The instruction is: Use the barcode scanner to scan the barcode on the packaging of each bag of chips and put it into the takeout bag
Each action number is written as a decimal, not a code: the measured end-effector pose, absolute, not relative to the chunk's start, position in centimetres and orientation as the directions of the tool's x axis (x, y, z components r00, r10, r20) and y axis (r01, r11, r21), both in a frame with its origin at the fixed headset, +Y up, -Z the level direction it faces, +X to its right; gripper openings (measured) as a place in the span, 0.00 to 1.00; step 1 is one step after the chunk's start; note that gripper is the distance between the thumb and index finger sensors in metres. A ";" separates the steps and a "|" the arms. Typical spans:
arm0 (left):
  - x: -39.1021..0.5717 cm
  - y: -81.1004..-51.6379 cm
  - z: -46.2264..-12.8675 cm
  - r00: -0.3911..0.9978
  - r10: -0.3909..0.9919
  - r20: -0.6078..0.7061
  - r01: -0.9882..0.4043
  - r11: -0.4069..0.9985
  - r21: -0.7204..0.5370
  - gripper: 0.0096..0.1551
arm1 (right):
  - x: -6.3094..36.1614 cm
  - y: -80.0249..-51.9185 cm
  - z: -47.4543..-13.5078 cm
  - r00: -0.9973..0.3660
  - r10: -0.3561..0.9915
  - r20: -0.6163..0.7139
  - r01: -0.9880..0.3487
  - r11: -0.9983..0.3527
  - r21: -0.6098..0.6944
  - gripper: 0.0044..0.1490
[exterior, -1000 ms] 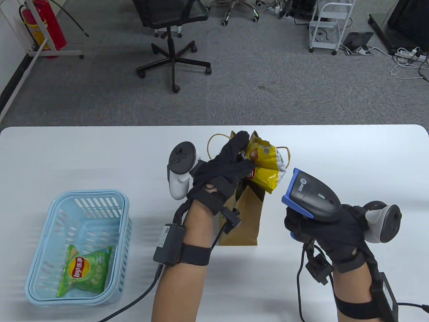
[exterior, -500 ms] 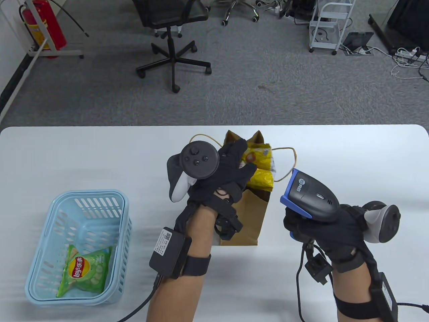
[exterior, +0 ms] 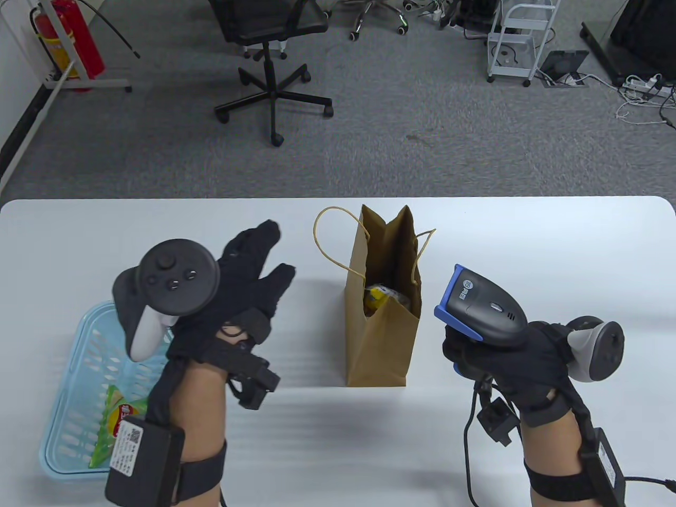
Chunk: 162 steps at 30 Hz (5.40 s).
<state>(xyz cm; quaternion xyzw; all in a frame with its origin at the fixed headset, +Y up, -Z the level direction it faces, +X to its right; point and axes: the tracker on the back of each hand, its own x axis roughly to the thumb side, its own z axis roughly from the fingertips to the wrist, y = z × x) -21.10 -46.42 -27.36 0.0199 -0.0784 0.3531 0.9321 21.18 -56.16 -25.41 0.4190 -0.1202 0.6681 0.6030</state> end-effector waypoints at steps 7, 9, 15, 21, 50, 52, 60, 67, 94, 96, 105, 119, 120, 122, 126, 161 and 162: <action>-30.8 -54.6 -28.6 0.790 0.562 -0.245 -0.607 0.774 -0.183 0.42 | 20.6 -56.7 -25.9 0.042 0.717 0.696 -0.901 -0.275 0.337 0.40; -33.0 -57.1 -28.9 0.819 0.452 -0.353 -0.545 0.805 -0.234 0.42 | 20.5 -56.9 -26.1 0.023 0.720 0.694 -0.901 -0.286 0.327 0.40; -35.9 -63.5 -30.0 0.854 0.147 -0.498 -0.423 0.753 -0.504 0.40 | 20.1 -57.7 -26.8 -0.021 0.737 0.676 -0.894 -0.316 0.316 0.40; -36.9 -67.8 -30.9 0.865 0.062 -0.499 -0.408 0.665 -0.625 0.42 | 20.0 -58.4 -27.5 -0.050 0.752 0.657 -0.891 -0.331 0.310 0.40; -36.6 -68.2 -32.6 0.854 -0.039 -0.519 -0.289 0.793 -0.537 0.20 | 20.2 -58.5 -28.6 -0.007 0.764 0.646 -0.894 -0.294 0.338 0.41; -37.2 -66.2 -32.4 0.834 0.053 -0.549 -0.349 0.821 -0.452 0.20 | 20.2 -58.4 -28.5 -0.003 0.761 0.649 -0.894 -0.292 0.339 0.40; -39.3 -57.3 -29.5 0.703 0.499 -0.508 -0.603 0.796 -0.053 0.20 | 20.0 -57.8 -27.7 -0.004 0.734 0.679 -0.890 -0.312 0.333 0.40; -36.0 -52.7 -28.0 0.628 0.764 -0.150 -0.763 0.642 0.075 0.21 | 19.6 -57.2 -26.6 -0.028 0.692 0.721 -0.883 -0.355 0.307 0.40; -14.6 -51.6 -29.5 0.310 0.741 0.596 -0.922 0.386 0.000 0.22 | 18.2 -56.6 -24.6 -0.242 0.526 0.815 -0.785 -0.600 0.154 0.37; -14.9 -52.2 -29.4 0.274 0.753 0.598 -0.943 0.334 0.011 0.22 | 18.2 -56.6 -24.7 -0.256 0.517 0.817 -0.771 -0.619 0.150 0.37; -15.5 -54.2 -29.3 0.283 0.743 0.606 -0.946 0.319 0.050 0.22 | 17.9 -57.0 -25.3 -0.264 0.520 0.812 -0.754 -0.636 0.163 0.37; -15.4 -55.0 -29.1 0.329 0.715 0.617 -0.936 0.335 0.111 0.21 | 17.2 -57.4 -25.2 -0.298 0.485 0.822 -0.717 -0.683 0.143 0.36; -15.5 -54.9 -29.0 0.329 0.715 0.616 -0.936 0.332 0.114 0.21 | 17.2 -57.4 -25.2 -0.296 0.486 0.822 -0.718 -0.681 0.144 0.37; -15.5 -54.6 -28.7 0.324 0.713 0.622 -0.939 0.322 0.120 0.21 | 17.3 -57.3 -25.2 -0.282 0.494 0.823 -0.723 -0.673 0.157 0.37; -14.8 -53.4 -28.5 0.333 0.704 0.628 -0.934 0.336 0.119 0.21 | 18.1 -56.7 -24.9 -0.261 0.511 0.819 -0.768 -0.624 0.144 0.38; -13.0 -52.5 -30.1 0.540 0.674 0.505 -0.821 0.553 0.139 0.30 | 22.8 -56.8 -26.4 -0.237 0.599 0.764 -0.896 -0.439 0.066 0.38; -13.5 -53.4 -29.8 0.552 0.662 0.508 -0.815 0.556 0.161 0.31 | 22.8 -56.8 -26.4 -0.237 0.599 0.765 -0.895 -0.440 0.067 0.38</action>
